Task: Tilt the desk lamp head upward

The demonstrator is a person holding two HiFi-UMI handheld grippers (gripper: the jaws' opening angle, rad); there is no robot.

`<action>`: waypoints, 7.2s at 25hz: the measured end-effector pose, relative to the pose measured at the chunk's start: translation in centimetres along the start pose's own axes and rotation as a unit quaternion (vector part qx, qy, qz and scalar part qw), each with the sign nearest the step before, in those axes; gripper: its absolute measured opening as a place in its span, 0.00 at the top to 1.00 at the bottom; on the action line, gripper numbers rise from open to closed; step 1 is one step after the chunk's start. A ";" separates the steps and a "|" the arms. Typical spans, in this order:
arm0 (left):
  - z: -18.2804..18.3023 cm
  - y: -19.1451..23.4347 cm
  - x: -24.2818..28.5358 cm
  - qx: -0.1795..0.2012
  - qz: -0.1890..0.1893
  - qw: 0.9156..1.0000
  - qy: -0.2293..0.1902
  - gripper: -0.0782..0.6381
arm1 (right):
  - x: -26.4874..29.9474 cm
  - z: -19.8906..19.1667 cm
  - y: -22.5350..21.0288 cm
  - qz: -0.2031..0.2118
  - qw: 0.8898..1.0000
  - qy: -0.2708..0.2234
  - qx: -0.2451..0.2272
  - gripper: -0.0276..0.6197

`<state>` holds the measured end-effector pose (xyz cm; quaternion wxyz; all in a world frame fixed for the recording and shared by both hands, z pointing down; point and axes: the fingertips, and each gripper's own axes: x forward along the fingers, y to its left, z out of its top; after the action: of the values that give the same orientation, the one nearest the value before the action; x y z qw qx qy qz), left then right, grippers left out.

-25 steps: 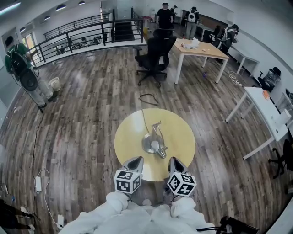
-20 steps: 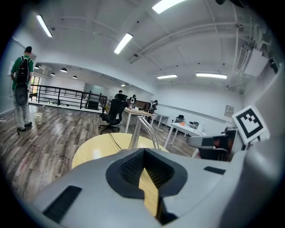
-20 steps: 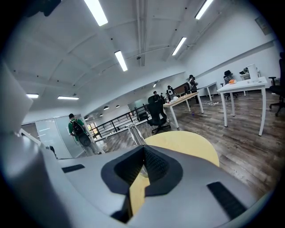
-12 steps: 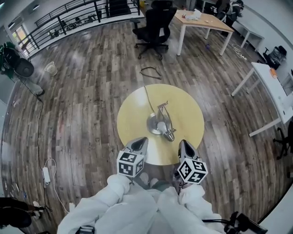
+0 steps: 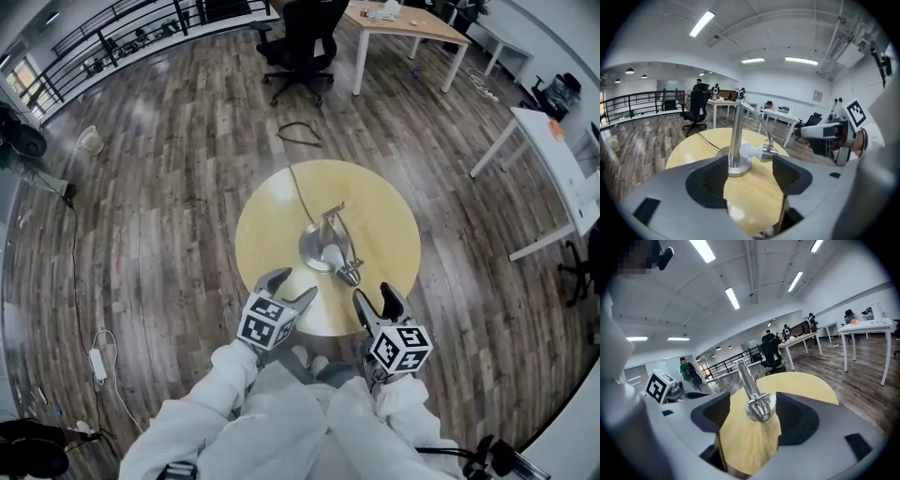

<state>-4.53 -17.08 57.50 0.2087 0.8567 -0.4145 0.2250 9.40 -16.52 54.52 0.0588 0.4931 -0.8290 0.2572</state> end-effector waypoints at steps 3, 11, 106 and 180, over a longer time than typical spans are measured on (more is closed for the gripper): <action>-1.1 2.1 2.4 0.061 -0.015 0.997 0.047 0.50 | 1.0 -2.2 -0.9 0.018 0.999 0.037 -0.030 0.44; -1.6 7.5 11.9 0.216 -0.064 0.971 0.081 0.50 | 6.8 -6.3 -1.8 0.060 0.994 0.052 -0.078 0.40; -3.8 6.7 17.4 0.262 -0.161 0.916 0.259 0.57 | 6.4 25.1 11.4 0.123 0.947 0.150 -0.256 0.56; -7.7 -14.3 -17.2 -0.107 0.044 0.987 -0.115 0.89 | -14.2 -11.0 12.0 -0.043 0.995 0.078 -0.035 0.94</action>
<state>-4.25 5.86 51.68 0.2403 0.8307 -0.4945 0.0876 4.69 4.59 54.62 0.1513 0.5043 -0.8085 0.2630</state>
